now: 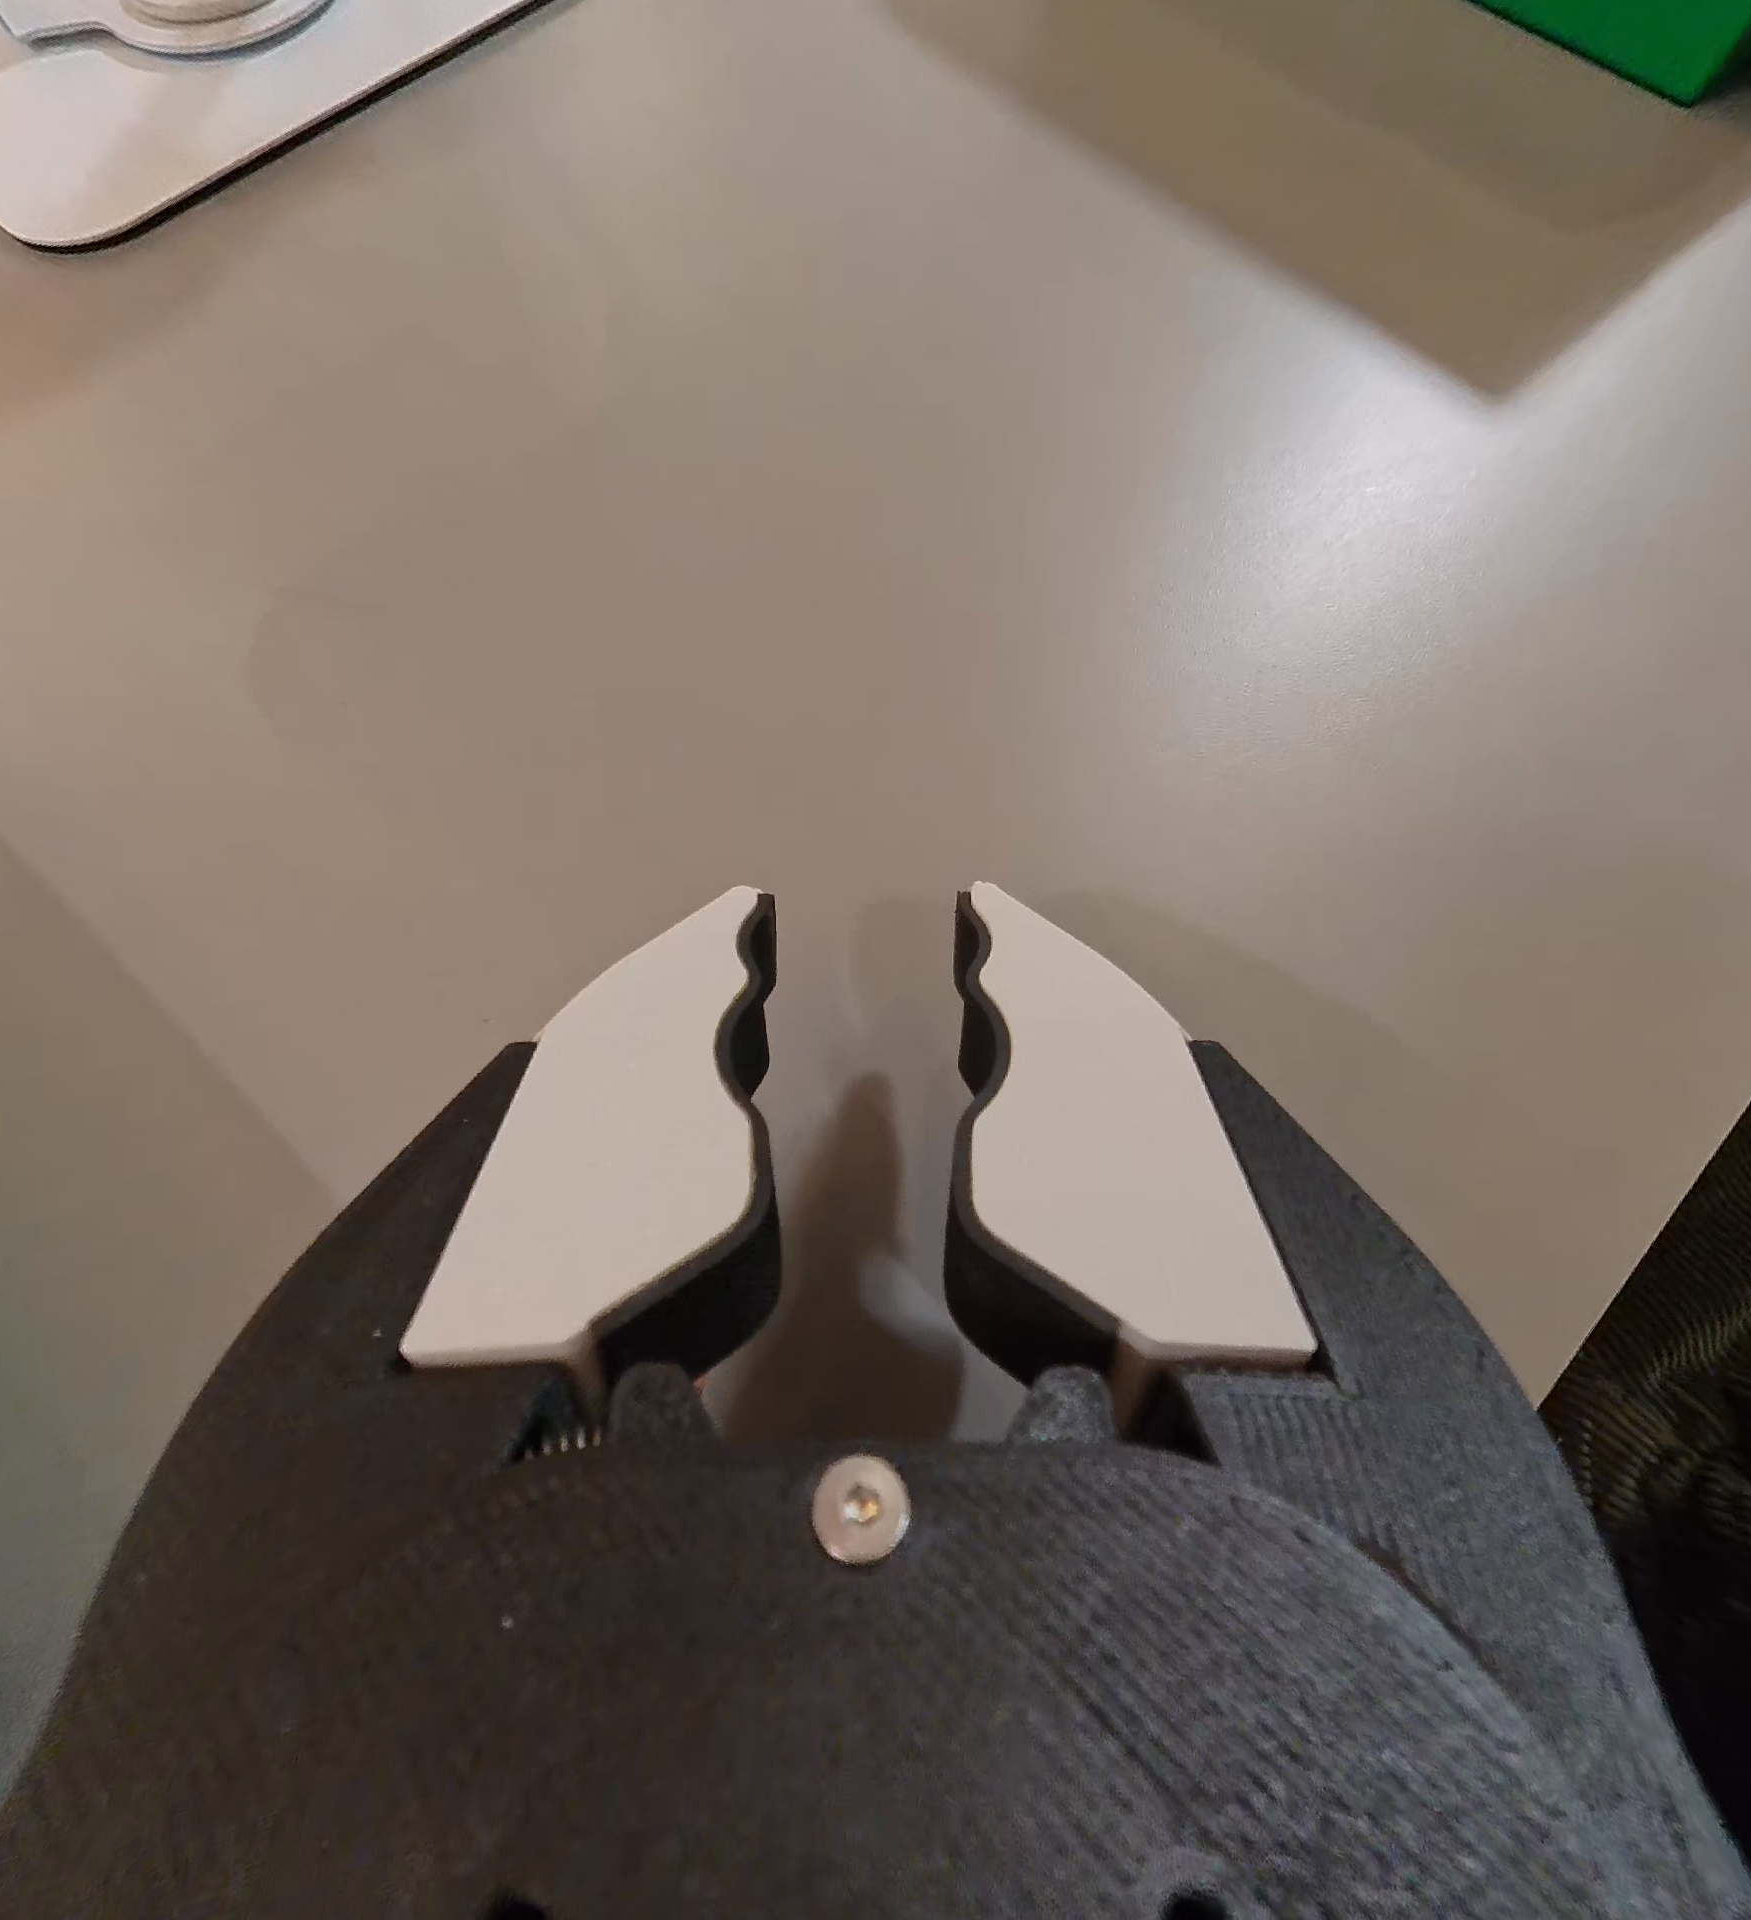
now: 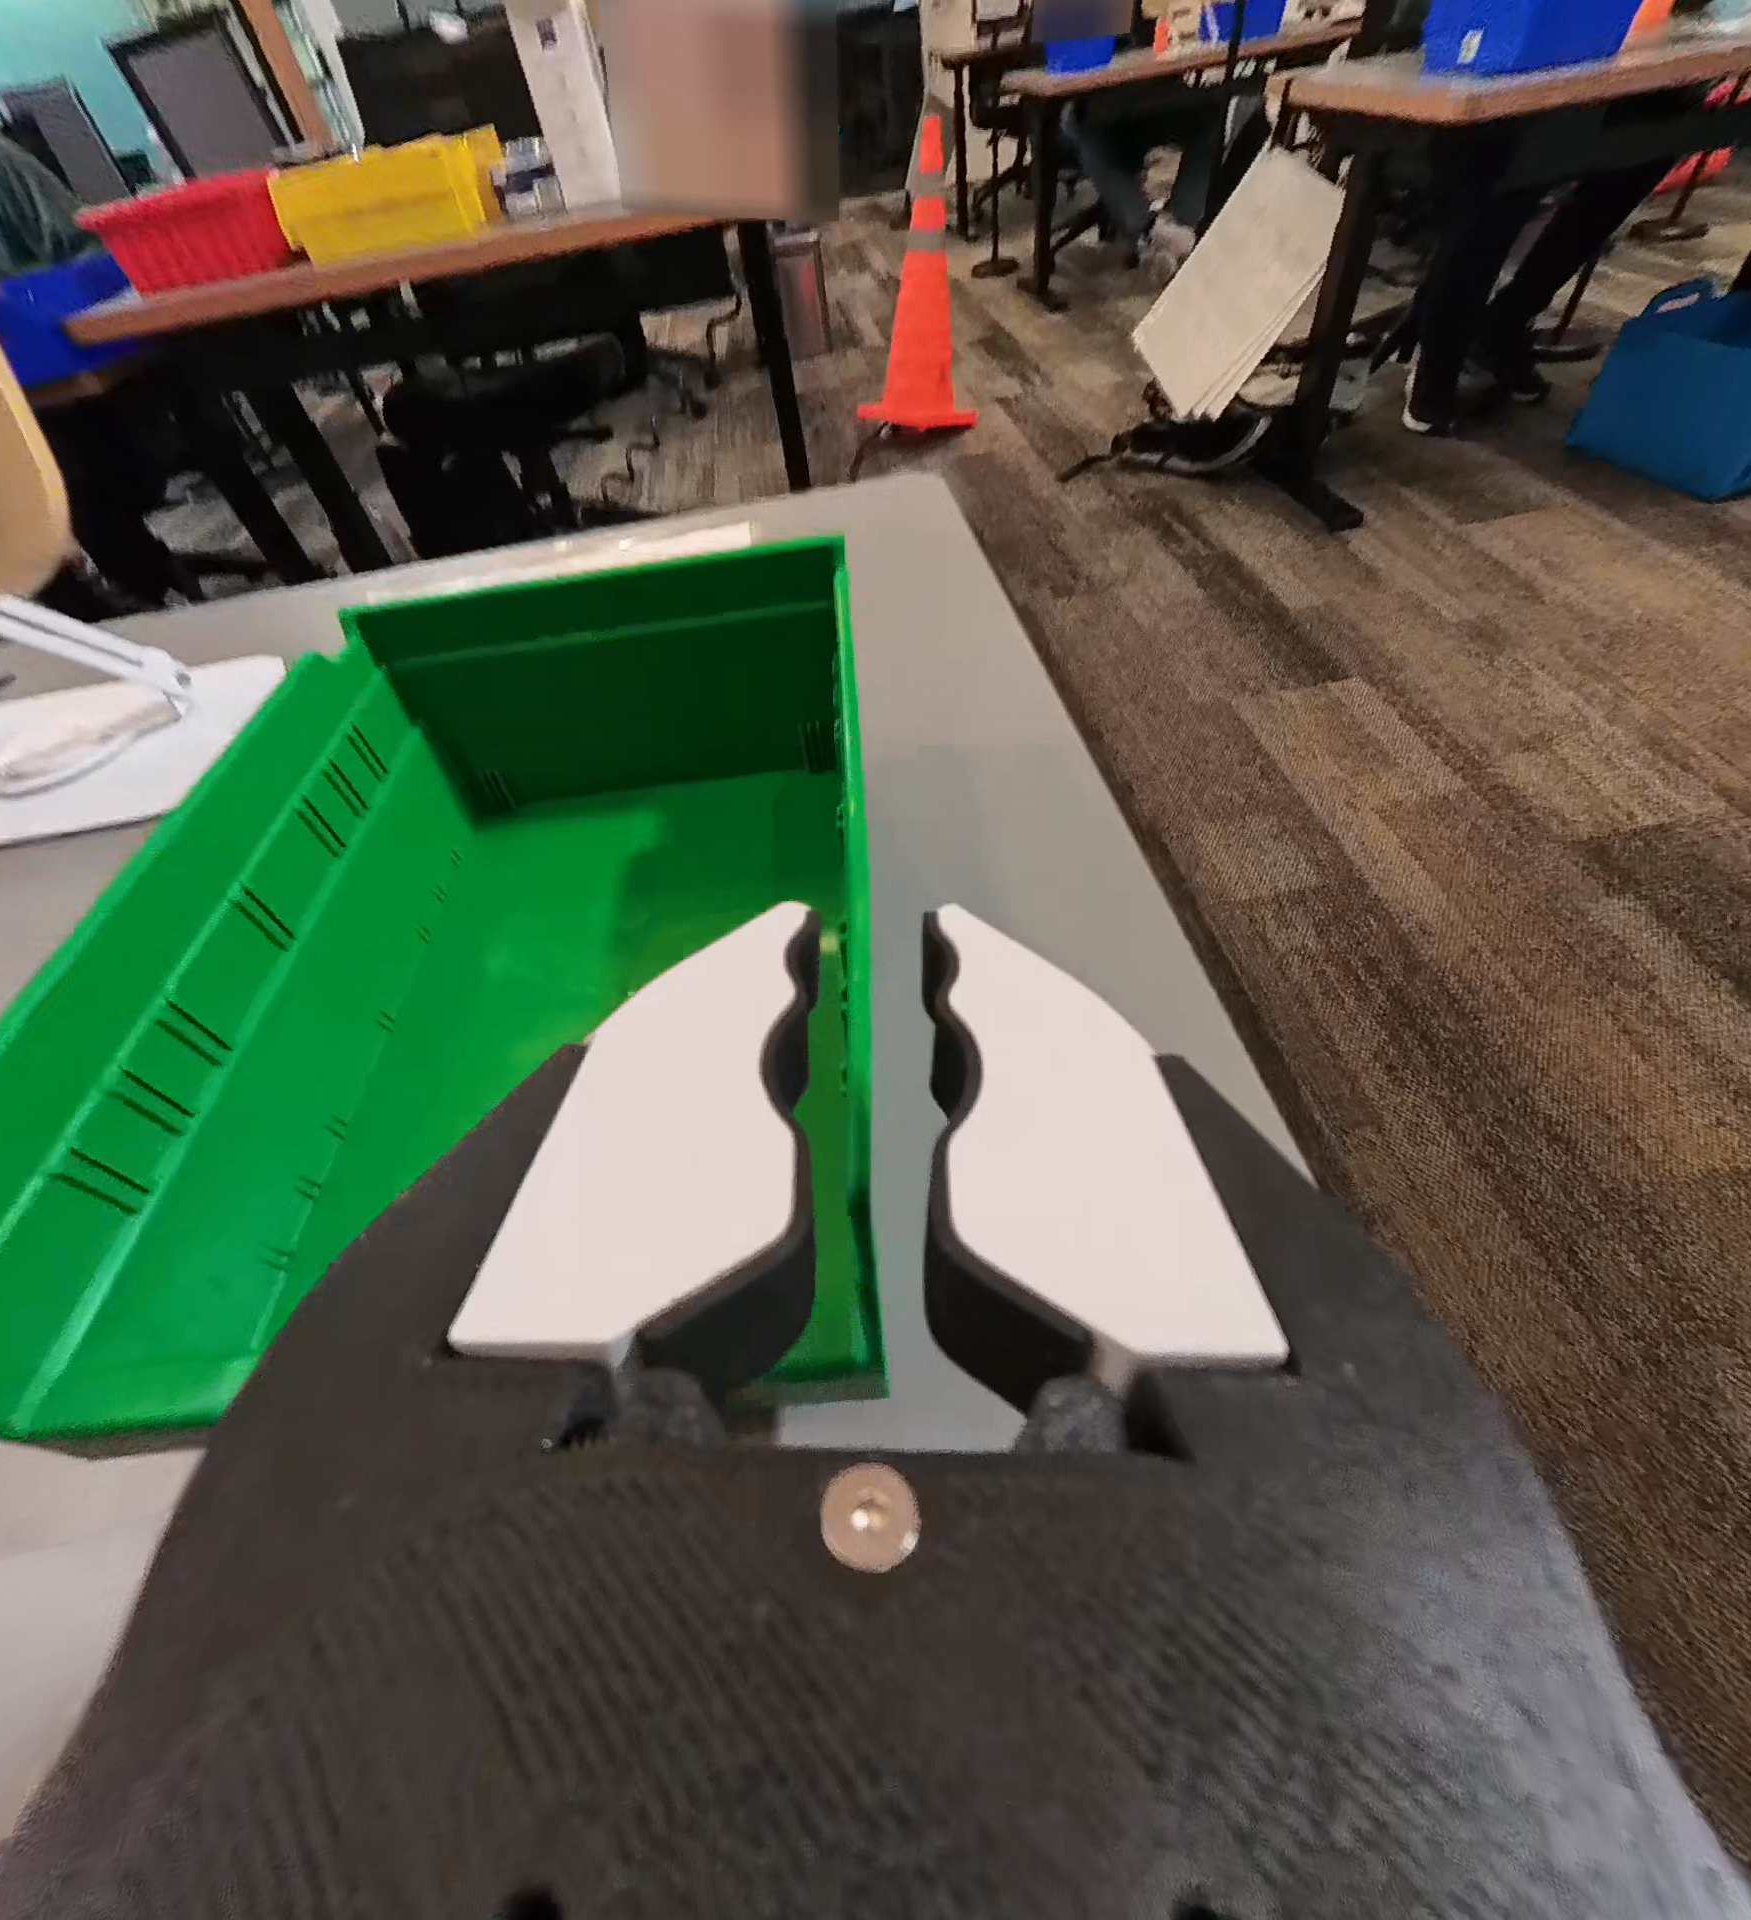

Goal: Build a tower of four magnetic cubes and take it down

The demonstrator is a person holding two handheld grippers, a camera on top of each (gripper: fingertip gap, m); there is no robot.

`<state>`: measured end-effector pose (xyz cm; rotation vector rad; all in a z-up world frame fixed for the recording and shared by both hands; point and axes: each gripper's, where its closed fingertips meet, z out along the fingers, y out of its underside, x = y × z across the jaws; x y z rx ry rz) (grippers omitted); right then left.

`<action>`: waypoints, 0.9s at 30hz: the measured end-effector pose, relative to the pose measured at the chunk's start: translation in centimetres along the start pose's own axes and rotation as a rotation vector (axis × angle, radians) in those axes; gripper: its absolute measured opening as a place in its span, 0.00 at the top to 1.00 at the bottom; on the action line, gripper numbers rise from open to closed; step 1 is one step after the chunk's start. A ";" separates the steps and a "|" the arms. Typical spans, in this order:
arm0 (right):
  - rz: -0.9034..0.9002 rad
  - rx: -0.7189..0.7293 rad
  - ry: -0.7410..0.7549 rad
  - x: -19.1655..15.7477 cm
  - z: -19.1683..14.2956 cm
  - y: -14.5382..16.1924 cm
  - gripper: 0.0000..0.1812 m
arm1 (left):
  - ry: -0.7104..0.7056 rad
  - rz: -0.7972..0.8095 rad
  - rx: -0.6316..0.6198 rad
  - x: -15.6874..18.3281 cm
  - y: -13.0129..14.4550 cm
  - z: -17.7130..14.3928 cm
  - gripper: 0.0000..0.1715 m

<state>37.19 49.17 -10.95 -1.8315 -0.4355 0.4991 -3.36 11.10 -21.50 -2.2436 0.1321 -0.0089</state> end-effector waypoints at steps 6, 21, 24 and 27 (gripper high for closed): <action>0.046 0.185 -0.072 -2.1 -3.0 -5.6 0.86 | -0.002 0.005 -0.004 0.0 0.1 0.0 0.81; -0.099 0.445 -0.612 -32.7 -7.4 -10.7 0.69 | -0.030 -0.004 0.036 -0.5 -0.4 -0.5 0.81; -0.047 0.309 -0.721 -38.2 -5.6 -4.6 0.72 | -0.039 -0.006 0.052 -0.7 -0.7 -0.7 0.81; -0.135 0.130 -0.718 -41.0 -3.5 2.6 0.71 | -0.046 -0.014 0.076 -0.9 -1.0 -1.0 0.81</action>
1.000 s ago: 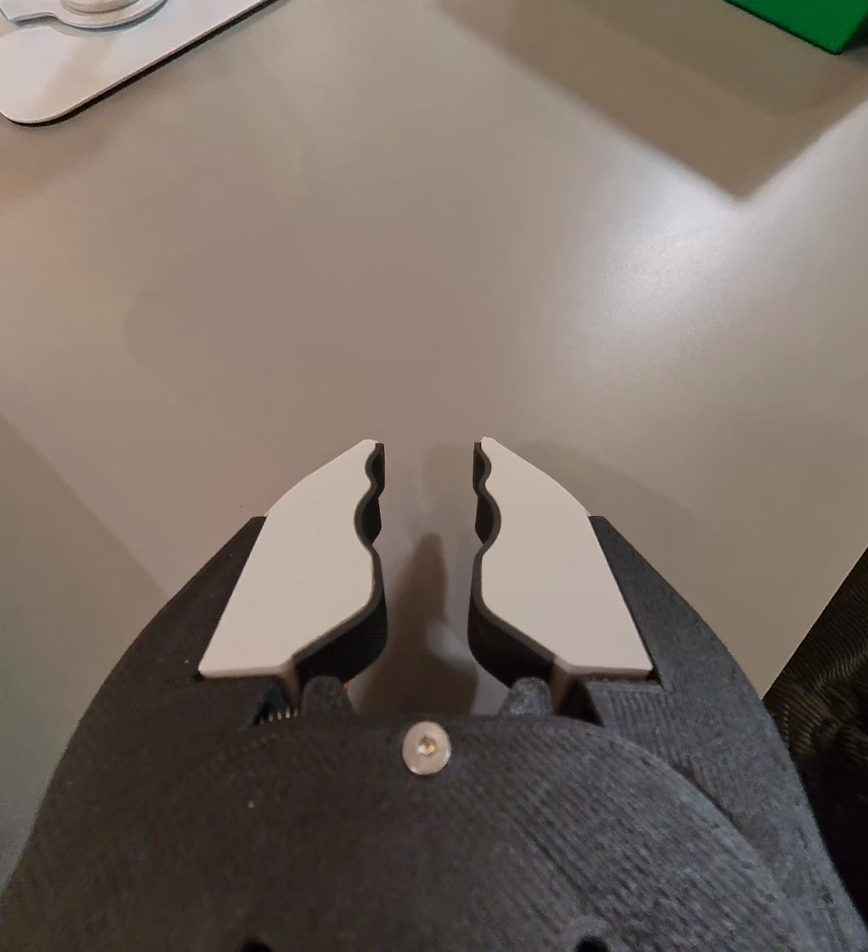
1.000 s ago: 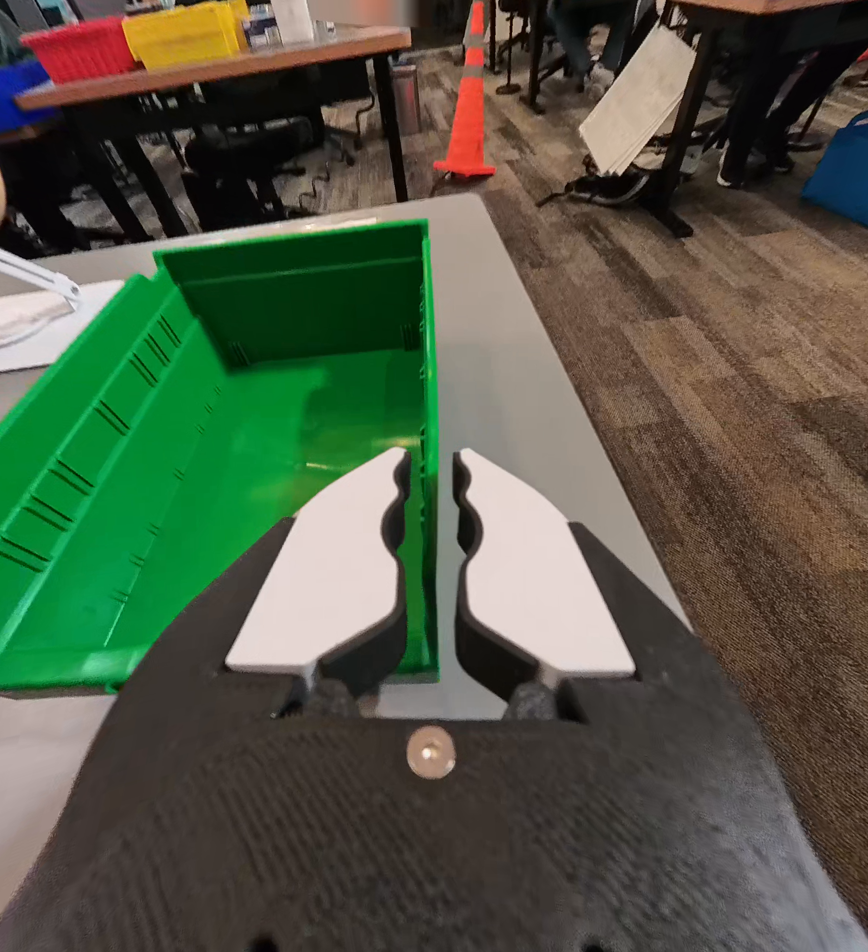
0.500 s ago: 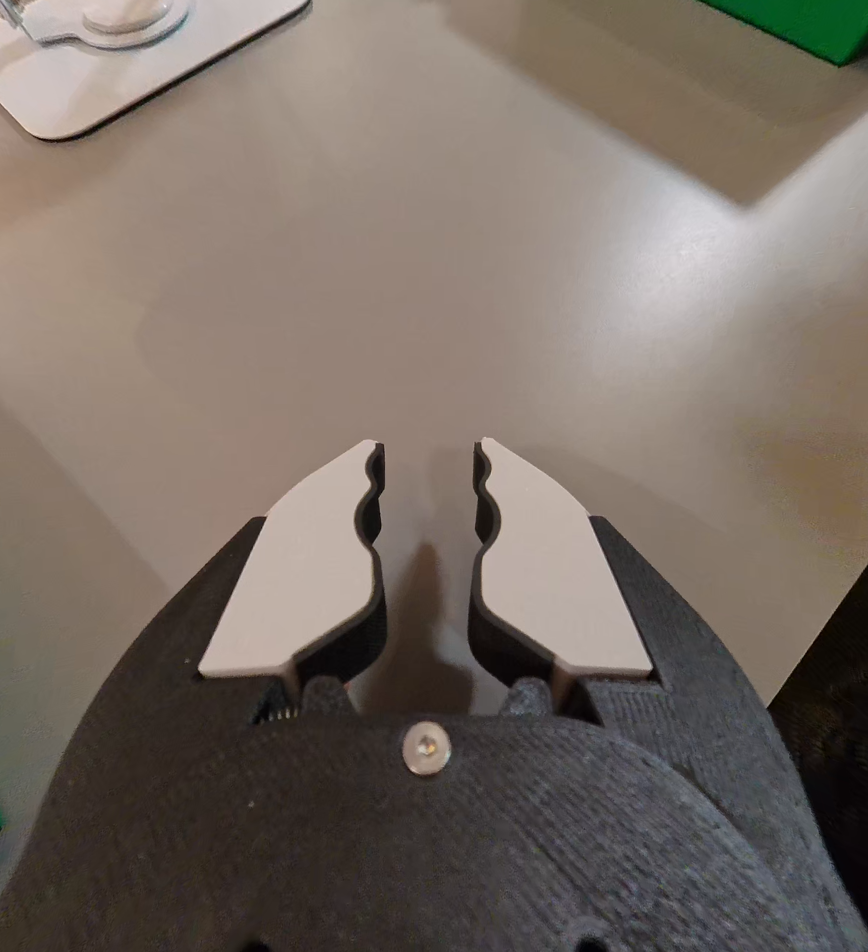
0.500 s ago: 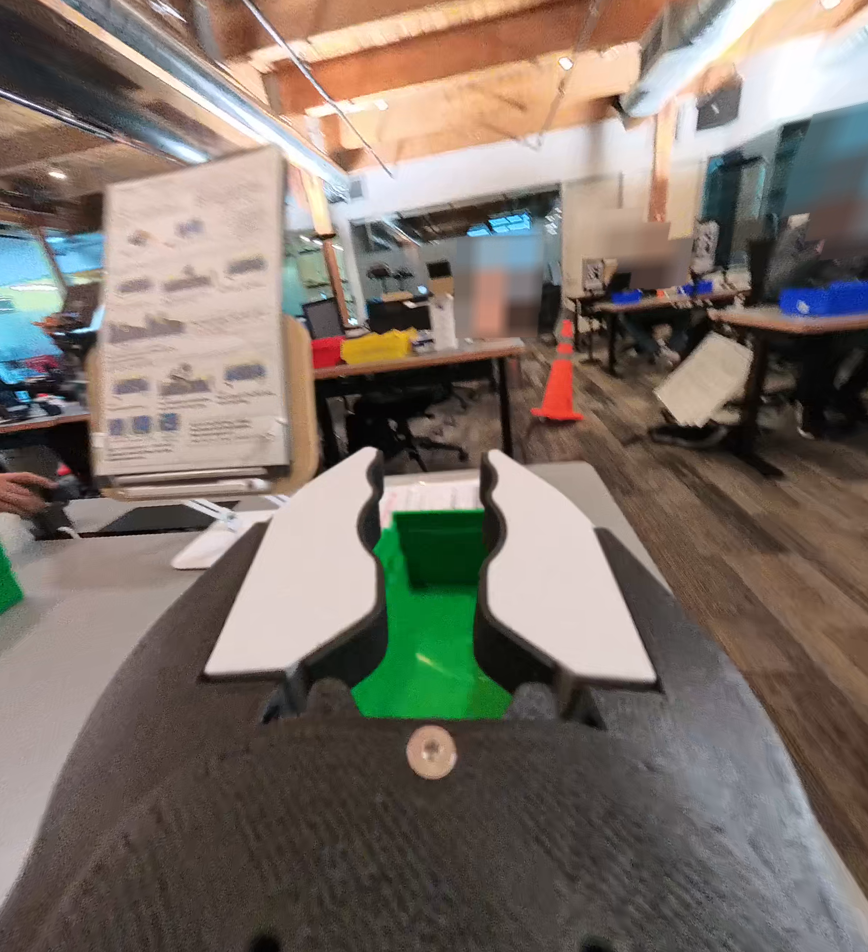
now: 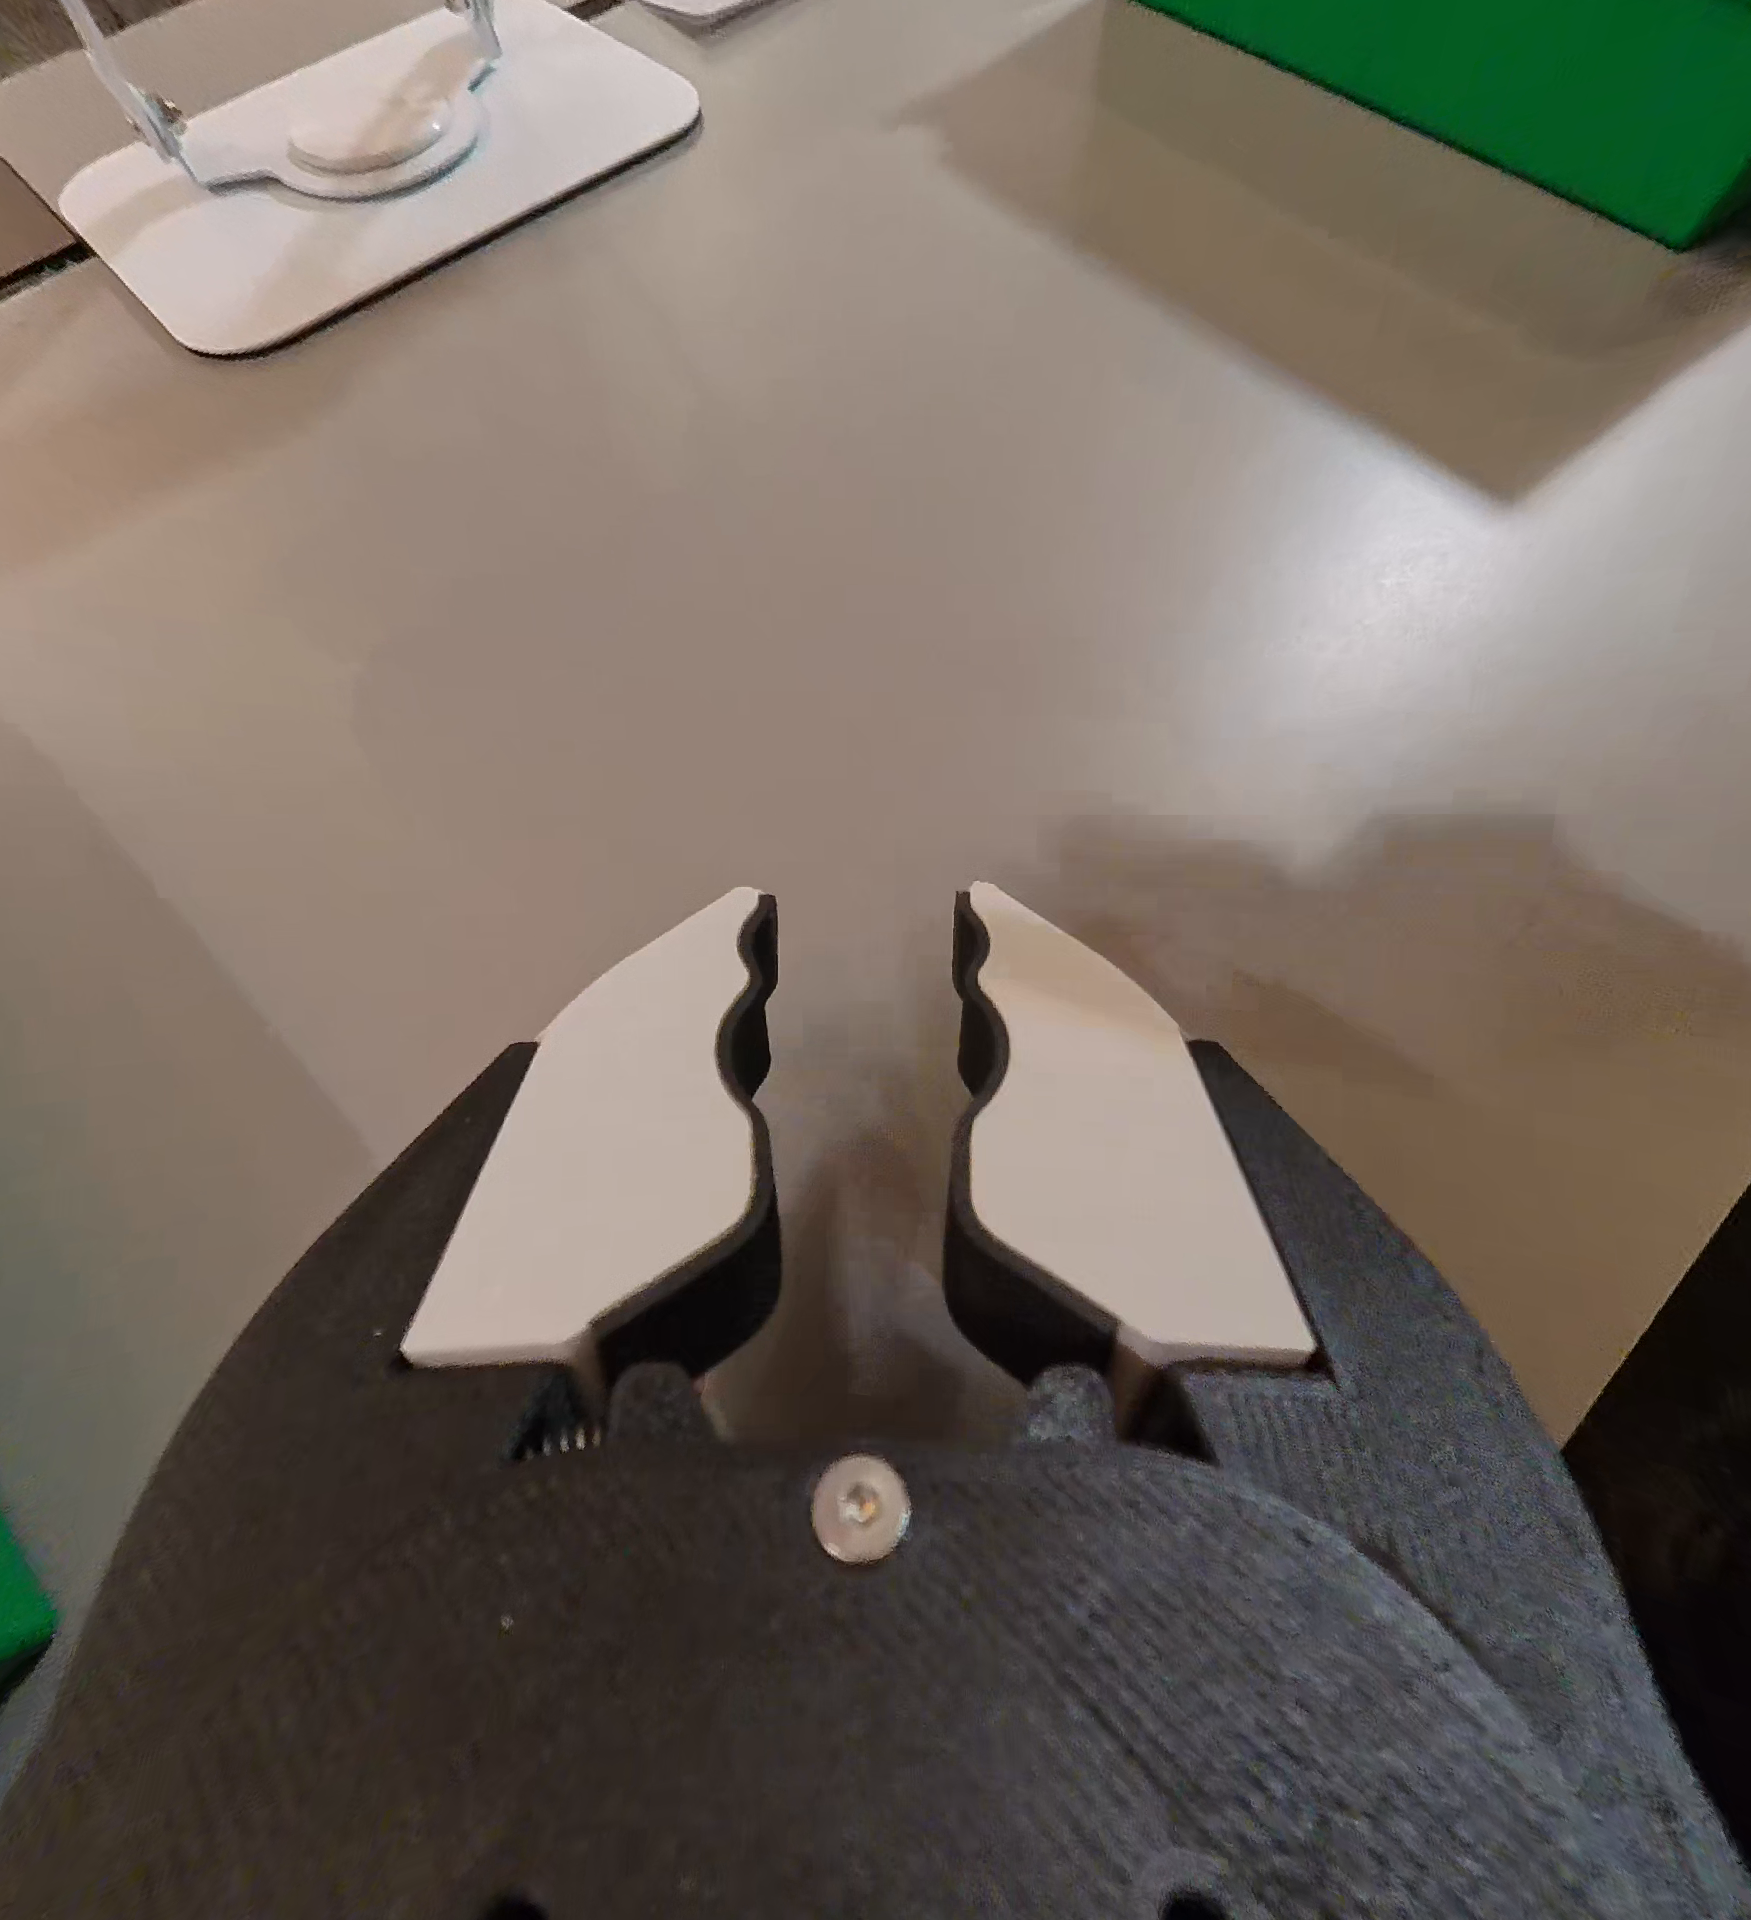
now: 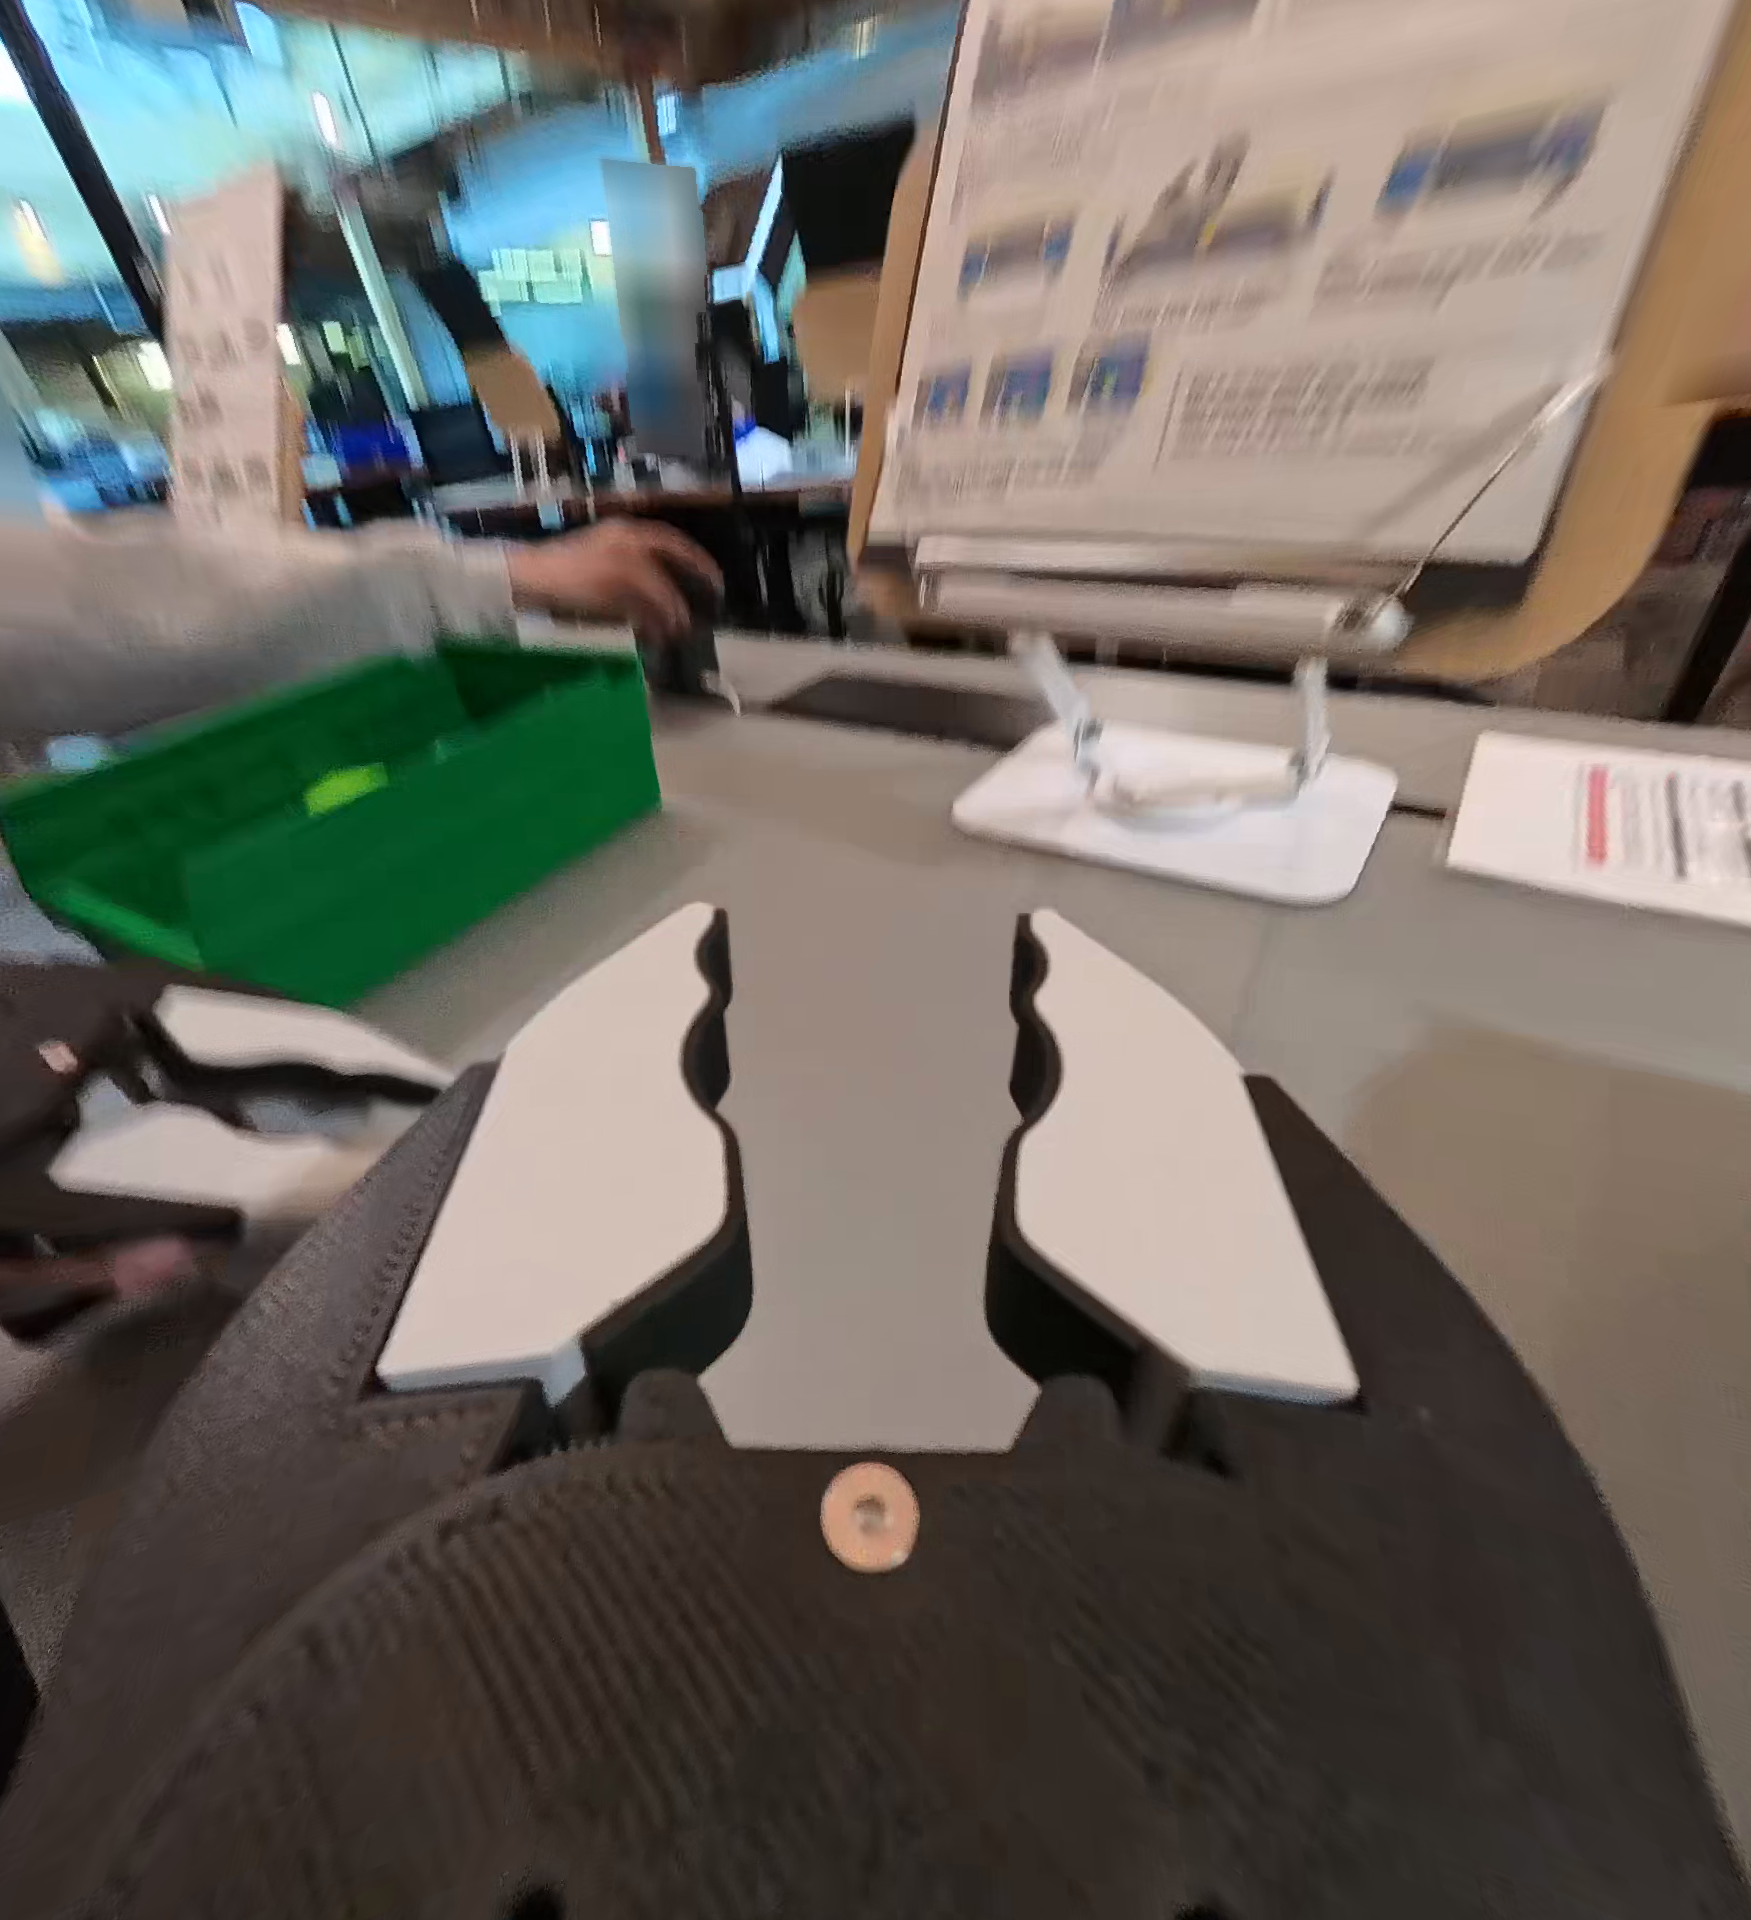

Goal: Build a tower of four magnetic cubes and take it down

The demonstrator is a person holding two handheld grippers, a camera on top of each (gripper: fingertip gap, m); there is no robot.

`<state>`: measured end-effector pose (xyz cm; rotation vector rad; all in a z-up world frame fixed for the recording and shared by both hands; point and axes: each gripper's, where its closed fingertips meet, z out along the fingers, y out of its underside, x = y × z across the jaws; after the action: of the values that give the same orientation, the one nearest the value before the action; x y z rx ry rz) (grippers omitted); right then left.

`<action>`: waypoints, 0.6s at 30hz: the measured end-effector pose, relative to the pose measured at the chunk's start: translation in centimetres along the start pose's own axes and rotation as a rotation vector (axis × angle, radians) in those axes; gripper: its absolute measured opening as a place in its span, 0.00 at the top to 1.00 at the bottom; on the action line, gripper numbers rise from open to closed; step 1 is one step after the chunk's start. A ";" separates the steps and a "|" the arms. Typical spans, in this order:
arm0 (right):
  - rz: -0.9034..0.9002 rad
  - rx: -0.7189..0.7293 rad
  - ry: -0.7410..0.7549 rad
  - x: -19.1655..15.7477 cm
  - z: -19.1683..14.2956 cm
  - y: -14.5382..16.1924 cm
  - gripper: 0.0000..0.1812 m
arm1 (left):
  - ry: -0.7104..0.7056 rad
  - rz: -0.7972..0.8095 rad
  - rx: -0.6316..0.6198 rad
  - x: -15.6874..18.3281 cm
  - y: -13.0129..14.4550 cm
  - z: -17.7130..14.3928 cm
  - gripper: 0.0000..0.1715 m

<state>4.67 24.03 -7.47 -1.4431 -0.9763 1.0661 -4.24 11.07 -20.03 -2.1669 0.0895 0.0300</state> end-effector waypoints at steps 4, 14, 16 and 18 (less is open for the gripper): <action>-0.160 -0.190 0.022 -0.4 1.8 4.5 0.68 | -0.034 -0.026 0.045 -0.8 -0.7 -0.4 0.80; -0.138 -0.168 0.145 2.9 0.9 5.3 0.64 | -0.494 -0.197 0.365 -9.8 -4.6 -8.3 0.61; -0.060 -0.174 0.128 3.2 0.9 5.6 0.64 | -0.581 -0.228 0.336 -11.9 -3.7 -9.3 0.53; -0.011 -0.176 0.122 3.6 0.8 5.8 0.64 | -0.631 -0.254 0.276 -13.7 -2.2 -9.5 0.49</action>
<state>4.98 26.94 -13.65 -1.6241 -1.0087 0.8906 -17.89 5.21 -12.10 -1.7905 -0.5129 0.5193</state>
